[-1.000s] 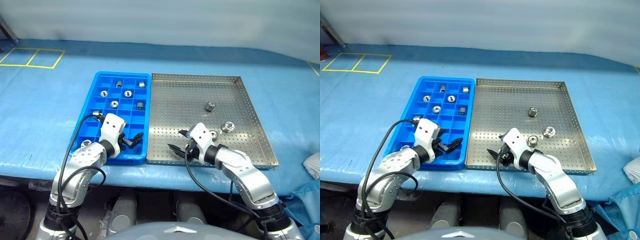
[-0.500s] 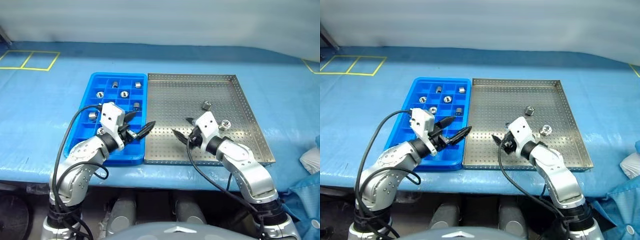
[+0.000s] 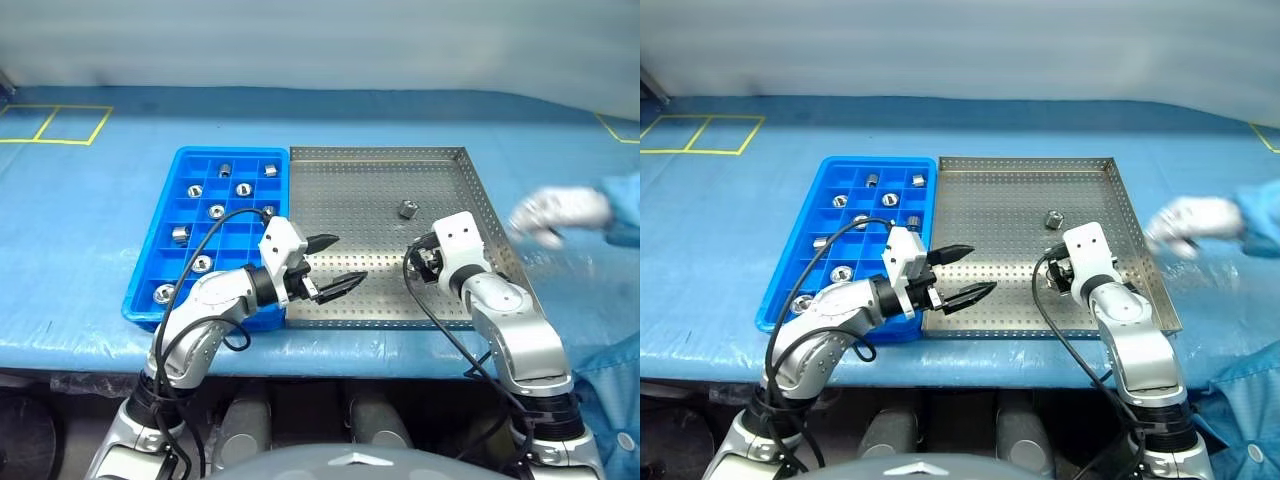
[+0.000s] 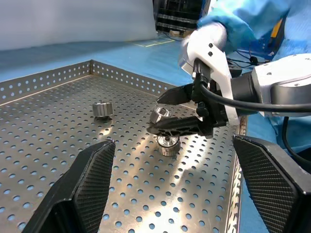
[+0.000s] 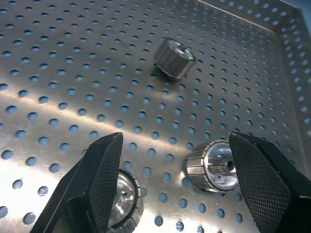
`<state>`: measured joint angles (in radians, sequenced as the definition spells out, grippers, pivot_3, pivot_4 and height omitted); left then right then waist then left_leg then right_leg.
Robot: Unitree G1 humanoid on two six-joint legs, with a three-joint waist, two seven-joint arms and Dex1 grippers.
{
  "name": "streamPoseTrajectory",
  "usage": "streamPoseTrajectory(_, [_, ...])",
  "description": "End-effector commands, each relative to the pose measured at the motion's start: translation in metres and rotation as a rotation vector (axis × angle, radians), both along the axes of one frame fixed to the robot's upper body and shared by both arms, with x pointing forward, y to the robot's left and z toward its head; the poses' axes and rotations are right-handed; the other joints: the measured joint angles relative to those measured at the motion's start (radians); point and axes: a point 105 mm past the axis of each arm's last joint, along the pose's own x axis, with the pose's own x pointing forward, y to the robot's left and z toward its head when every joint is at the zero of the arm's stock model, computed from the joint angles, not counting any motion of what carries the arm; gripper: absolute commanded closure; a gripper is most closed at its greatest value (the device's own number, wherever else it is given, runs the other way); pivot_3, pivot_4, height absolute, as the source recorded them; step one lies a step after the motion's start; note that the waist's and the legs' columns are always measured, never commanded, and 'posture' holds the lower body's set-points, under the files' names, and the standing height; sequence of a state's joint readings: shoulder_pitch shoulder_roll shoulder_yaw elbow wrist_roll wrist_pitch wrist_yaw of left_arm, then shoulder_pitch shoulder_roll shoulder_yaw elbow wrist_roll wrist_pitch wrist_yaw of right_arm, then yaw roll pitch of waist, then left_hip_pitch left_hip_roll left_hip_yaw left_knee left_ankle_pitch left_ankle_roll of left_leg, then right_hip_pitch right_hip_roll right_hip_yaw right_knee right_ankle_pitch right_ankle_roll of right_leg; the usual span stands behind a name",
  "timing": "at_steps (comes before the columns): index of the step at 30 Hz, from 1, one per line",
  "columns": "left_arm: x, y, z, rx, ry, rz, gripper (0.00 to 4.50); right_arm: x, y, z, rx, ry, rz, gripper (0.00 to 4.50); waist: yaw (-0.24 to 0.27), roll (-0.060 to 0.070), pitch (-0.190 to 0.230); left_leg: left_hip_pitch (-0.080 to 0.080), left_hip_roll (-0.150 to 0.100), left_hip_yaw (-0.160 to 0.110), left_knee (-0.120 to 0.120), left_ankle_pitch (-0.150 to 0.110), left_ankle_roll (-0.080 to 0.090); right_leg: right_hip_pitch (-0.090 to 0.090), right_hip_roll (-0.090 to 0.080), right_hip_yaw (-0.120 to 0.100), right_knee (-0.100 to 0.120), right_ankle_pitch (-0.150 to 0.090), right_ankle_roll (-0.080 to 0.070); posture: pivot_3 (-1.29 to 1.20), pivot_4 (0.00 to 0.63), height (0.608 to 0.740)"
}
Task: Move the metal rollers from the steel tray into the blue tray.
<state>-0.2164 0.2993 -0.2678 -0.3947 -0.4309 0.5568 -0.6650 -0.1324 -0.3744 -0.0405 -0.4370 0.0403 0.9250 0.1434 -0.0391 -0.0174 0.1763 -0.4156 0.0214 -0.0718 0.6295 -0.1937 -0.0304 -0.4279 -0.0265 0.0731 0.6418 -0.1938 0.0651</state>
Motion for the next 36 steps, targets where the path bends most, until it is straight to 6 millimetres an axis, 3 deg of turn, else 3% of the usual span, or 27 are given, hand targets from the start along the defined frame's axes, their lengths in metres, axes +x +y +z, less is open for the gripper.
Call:
streamPoseTrajectory(1, [-0.006, -0.008, 0.006, -0.014, -0.040, -0.056, 0.29, -0.002, -0.009, 0.005, 0.002, -0.025, -0.059, 0.85, -0.004, 0.000, 0.000, 0.000, 0.000, 0.000, 0.000, 0.000, 0.000, 0.000, 0.000, 0.000, 0.000, 0.000, 0.000, -0.04, 0.150, 0.740])
streamPoseTrajectory(12, [-0.004, -0.010, 0.002, 0.009, -0.035, -0.058, 0.29, -0.023, 0.019, 0.002, 0.090, 0.021, 0.083, 0.85, -0.031, 0.001, 0.000, 0.001, 0.000, 0.001, 0.000, 0.000, 0.000, 0.000, 0.000, 0.001, 0.001, 0.000, 0.000, -0.05, 0.150, 0.740])
streamPoseTrajectory(18, [-0.003, -0.010, -0.002, 0.030, -0.030, -0.051, 0.29, -0.024, 0.035, 0.004, 0.156, 0.020, 0.150, 0.85, -0.030, 0.001, 0.000, 0.001, 0.000, 0.000, 0.000, 0.000, 0.000, 0.000, 0.000, 0.001, 0.001, 0.000, 0.000, -0.05, 0.150, 0.740])
streamPoseTrajectory(28, [0.000, -0.004, -0.004, 0.041, -0.029, -0.013, 0.29, -0.021, 0.043, -0.014, 0.254, 0.079, 0.149, 0.85, -0.029, 0.001, 0.000, 0.001, 0.000, 0.000, 0.000, 0.000, 0.000, 0.000, 0.000, 0.001, 0.001, 0.000, 0.000, -0.02, 0.150, 0.740])
streamPoseTrajectory(36, [0.000, -0.003, -0.005, 0.047, -0.028, -0.004, 0.29, -0.020, 0.046, -0.013, 0.258, 0.075, 0.161, 0.85, -0.028, 0.001, 0.000, 0.001, 0.000, 0.000, 0.000, 0.000, 0.000, 0.000, 0.000, 0.001, 0.001, 0.000, 0.000, -0.02, 0.150, 0.740])
